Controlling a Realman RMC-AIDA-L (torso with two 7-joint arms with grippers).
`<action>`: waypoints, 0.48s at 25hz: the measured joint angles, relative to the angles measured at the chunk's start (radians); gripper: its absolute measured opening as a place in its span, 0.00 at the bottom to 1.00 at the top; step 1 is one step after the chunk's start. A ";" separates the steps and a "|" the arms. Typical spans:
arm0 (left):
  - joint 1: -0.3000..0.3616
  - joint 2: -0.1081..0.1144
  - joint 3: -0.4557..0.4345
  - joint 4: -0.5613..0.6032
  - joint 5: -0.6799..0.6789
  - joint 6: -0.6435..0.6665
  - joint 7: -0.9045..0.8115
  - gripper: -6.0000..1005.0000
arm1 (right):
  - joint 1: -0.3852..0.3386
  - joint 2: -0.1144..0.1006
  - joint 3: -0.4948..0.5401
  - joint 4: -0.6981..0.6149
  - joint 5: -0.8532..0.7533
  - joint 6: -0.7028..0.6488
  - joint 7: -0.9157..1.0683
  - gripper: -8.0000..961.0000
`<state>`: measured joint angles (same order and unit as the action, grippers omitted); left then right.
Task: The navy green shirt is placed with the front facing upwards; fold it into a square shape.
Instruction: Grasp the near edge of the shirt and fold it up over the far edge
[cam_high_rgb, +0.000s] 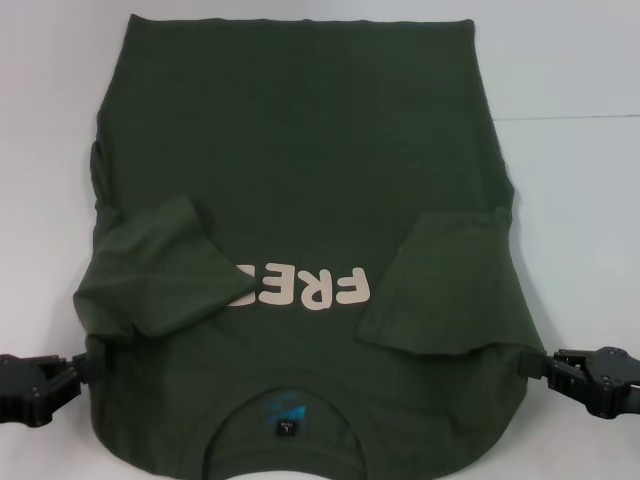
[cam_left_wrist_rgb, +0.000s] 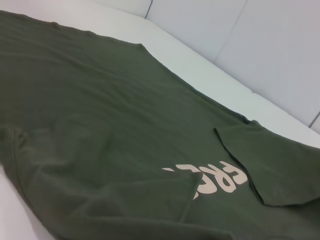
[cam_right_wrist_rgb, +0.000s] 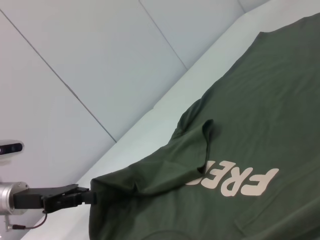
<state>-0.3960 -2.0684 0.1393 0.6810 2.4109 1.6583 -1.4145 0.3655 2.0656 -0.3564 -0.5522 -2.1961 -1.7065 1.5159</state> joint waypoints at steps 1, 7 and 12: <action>0.000 -0.001 0.000 0.000 -0.001 -0.002 -0.006 0.08 | 0.001 0.000 0.001 0.000 0.000 0.000 0.000 0.03; -0.011 -0.003 0.002 0.000 -0.001 -0.004 -0.047 0.09 | 0.006 -0.003 0.002 0.000 -0.001 -0.001 0.002 0.03; -0.016 -0.005 0.006 0.000 -0.001 -0.016 -0.047 0.13 | 0.010 -0.004 0.000 0.000 -0.001 -0.002 0.007 0.03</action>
<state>-0.4120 -2.0730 0.1452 0.6813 2.4100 1.6418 -1.4617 0.3750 2.0611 -0.3568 -0.5522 -2.1967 -1.7090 1.5231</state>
